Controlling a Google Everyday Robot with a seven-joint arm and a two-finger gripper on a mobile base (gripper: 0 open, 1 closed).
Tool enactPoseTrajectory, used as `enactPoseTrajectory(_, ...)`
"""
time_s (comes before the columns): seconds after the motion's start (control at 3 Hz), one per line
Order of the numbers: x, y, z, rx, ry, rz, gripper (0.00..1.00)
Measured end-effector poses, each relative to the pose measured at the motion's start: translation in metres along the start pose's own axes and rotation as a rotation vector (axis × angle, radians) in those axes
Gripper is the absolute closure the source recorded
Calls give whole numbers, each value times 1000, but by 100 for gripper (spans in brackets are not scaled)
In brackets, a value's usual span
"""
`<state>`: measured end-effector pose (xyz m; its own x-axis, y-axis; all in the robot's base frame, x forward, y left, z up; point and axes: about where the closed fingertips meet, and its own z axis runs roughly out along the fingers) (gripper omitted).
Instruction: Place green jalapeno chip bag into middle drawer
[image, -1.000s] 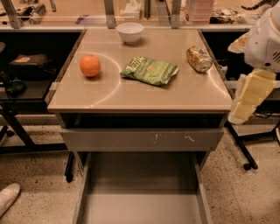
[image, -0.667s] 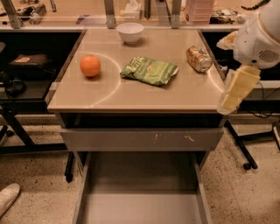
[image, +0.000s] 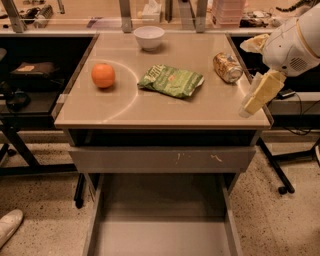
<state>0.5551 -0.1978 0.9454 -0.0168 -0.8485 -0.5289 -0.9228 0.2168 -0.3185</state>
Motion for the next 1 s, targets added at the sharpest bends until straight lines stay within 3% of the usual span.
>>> enactPoseTrajectory(0.67,-1,-7,9,19,-35,5,0)
enactPoseTrajectory(1.0,1,-18,44,41,-117,48,0)
